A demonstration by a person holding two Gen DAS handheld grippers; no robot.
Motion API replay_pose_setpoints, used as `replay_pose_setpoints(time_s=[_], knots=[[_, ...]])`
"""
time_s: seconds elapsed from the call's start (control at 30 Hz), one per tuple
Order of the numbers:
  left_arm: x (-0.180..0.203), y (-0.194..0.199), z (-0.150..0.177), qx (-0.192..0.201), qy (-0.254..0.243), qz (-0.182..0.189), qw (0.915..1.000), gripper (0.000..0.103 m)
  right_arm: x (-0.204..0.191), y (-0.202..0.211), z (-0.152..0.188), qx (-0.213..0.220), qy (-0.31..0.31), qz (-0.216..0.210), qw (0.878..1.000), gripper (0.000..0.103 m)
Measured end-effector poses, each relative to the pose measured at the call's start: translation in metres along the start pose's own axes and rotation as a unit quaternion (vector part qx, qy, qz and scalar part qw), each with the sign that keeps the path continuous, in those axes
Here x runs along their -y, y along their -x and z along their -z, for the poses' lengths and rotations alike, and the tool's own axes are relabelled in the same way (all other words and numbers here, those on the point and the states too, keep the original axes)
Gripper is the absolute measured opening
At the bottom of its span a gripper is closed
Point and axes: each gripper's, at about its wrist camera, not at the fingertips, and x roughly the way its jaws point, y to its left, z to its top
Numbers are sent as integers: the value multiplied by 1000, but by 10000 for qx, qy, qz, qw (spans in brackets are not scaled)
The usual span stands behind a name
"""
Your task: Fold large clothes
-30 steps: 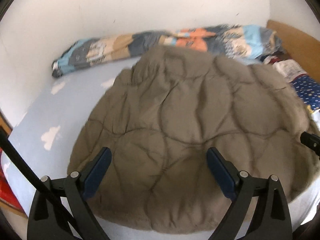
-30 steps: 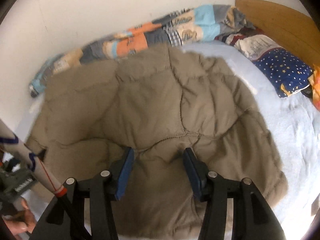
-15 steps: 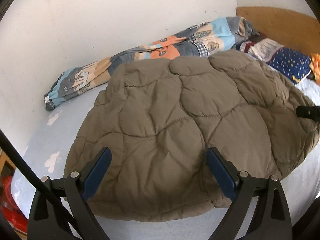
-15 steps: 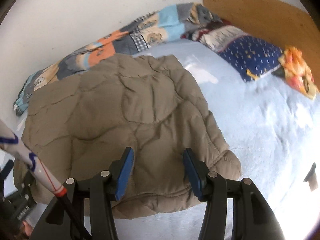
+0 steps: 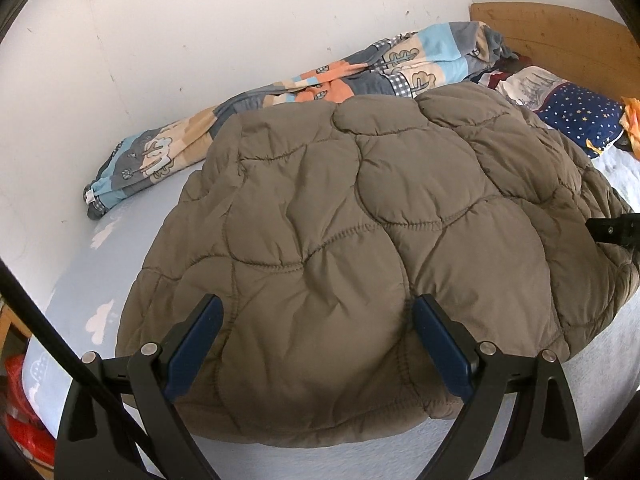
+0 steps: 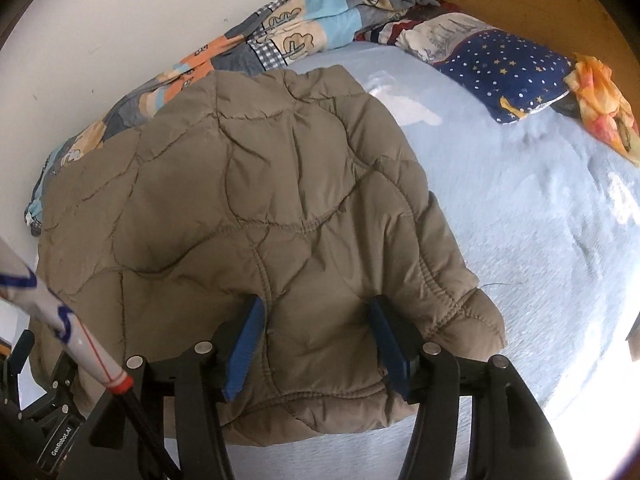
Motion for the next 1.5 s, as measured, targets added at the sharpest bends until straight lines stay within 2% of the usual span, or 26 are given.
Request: replay_pose_setpoints(time_s=[0.23, 0.53, 0.77, 0.97, 1.03, 1.1, 1.17, 1.33, 1.37, 1.4, 1.43, 1.5], knots=[[-1, 0, 0, 10, -20, -14, 10000, 96, 3, -4, -2, -84, -61, -51, 9999, 63], [-3, 1, 0, 5, -5, -5, 10000, 96, 1, 13, -8, 259, -112, -80, 9996, 64], [-3, 1, 0, 1, -3, 22, 10000, 96, -18, 28, -27, 684, -23, -253, 9973, 64], [-6, 2, -1, -48, 42, 85, 9999, 96, -50, 20, -51, 656, 179, -555, 9961, 64], [-12, 7, -9, -6, 148, 107, 9998, 96, -57, 18, -62, 700, 285, -555, 9956, 64], [-28, 13, -25, 174, 421, 193, 9988, 96, -64, 13, -73, 691, 380, -537, 9954, 64], [-46, 11, -44, 181, 698, 195, 9972, 96, -69, 7, -86, 670, 412, -566, 9953, 64], [-86, -39, -86, -512, 1243, 195, 9907, 96, -78, -9, -109, 557, 490, -653, 9951, 63], [-94, -53, -93, -655, 1354, 140, 9885, 96, -80, -12, -112, 543, 537, -662, 9949, 54], [-97, -63, -96, -777, 1389, 96, 9872, 96, -82, -16, -114, 527, 616, -694, 9943, 39], [-102, -78, -98, -966, 1450, 68, 9847, 96, -84, -22, -117, 464, 709, -749, 9936, 34], [-110, -103, -97, -1317, 1613, 209, 9779, 96, -84, -32, -121, 392, 781, -739, 9934, 33]])
